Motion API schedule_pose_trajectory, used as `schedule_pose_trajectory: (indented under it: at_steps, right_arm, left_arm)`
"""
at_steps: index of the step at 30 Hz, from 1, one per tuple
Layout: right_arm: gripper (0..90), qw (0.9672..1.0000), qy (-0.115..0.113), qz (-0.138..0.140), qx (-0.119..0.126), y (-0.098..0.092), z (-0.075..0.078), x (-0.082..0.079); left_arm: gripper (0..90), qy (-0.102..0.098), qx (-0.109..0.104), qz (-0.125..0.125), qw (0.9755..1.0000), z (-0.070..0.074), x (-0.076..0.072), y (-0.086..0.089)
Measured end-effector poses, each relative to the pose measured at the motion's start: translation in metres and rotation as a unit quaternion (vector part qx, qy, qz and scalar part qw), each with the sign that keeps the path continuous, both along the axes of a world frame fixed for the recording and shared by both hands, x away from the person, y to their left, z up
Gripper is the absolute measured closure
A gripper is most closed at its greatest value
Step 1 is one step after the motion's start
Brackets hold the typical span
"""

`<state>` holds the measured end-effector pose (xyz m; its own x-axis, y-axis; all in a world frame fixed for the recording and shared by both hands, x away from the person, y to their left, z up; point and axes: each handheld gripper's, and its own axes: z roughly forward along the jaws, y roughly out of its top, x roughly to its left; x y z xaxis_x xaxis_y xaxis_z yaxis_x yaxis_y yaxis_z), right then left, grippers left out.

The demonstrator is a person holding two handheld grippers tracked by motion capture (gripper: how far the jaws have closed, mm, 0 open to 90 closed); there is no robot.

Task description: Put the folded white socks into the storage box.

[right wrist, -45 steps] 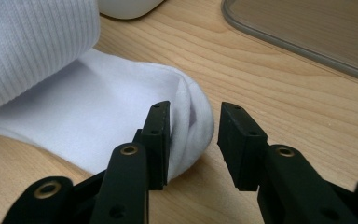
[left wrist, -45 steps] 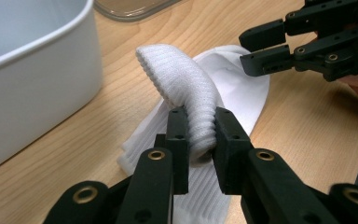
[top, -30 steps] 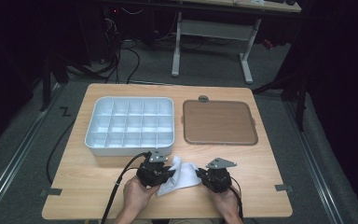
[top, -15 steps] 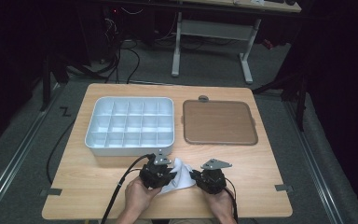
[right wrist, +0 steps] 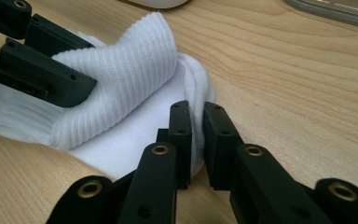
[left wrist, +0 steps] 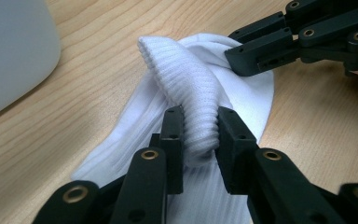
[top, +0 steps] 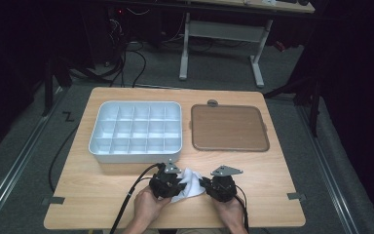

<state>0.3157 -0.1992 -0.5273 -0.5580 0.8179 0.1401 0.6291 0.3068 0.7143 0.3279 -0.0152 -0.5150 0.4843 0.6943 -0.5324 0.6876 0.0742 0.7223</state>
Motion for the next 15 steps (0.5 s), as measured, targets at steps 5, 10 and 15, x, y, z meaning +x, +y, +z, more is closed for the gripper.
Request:
schedule_pose_trajectory:
  at_steps: [5,10,15]
  right_arm:
    - [82.5,1.0000,0.000,0.000,-0.001,0.000,0.000,0.000]
    - [80.5,1.0000,0.002,0.001,0.001,-0.001,0.000,0.001]
    - [74.6,1.0000,0.001,0.000,0.003,-0.002,0.000,0.001]
  left_arm:
    - [63.0,0.002,-0.020,-0.002,0.9998,0.002,-0.001,0.005]
    - [55.9,-0.007,-0.031,0.000,0.9995,0.005,-0.004,0.011]
    - [45.9,-0.034,-0.058,0.023,0.9975,0.014,-0.006,0.022]
